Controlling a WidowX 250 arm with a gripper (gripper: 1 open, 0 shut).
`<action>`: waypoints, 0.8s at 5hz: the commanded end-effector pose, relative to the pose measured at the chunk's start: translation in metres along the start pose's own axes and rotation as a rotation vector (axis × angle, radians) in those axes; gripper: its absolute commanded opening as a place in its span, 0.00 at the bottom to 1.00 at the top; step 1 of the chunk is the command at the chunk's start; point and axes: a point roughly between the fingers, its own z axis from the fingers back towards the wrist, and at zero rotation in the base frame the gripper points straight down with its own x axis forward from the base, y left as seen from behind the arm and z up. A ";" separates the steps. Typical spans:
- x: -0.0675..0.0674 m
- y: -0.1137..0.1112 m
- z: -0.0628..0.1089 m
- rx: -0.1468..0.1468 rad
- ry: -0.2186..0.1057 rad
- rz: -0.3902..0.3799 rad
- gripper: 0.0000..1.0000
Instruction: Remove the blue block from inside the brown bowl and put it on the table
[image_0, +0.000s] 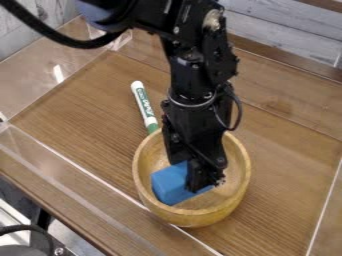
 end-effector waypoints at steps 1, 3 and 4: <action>0.012 0.006 0.019 0.025 -0.072 0.012 0.00; 0.011 0.010 0.031 0.033 -0.074 0.033 0.00; 0.013 0.013 0.034 0.035 -0.079 0.034 0.00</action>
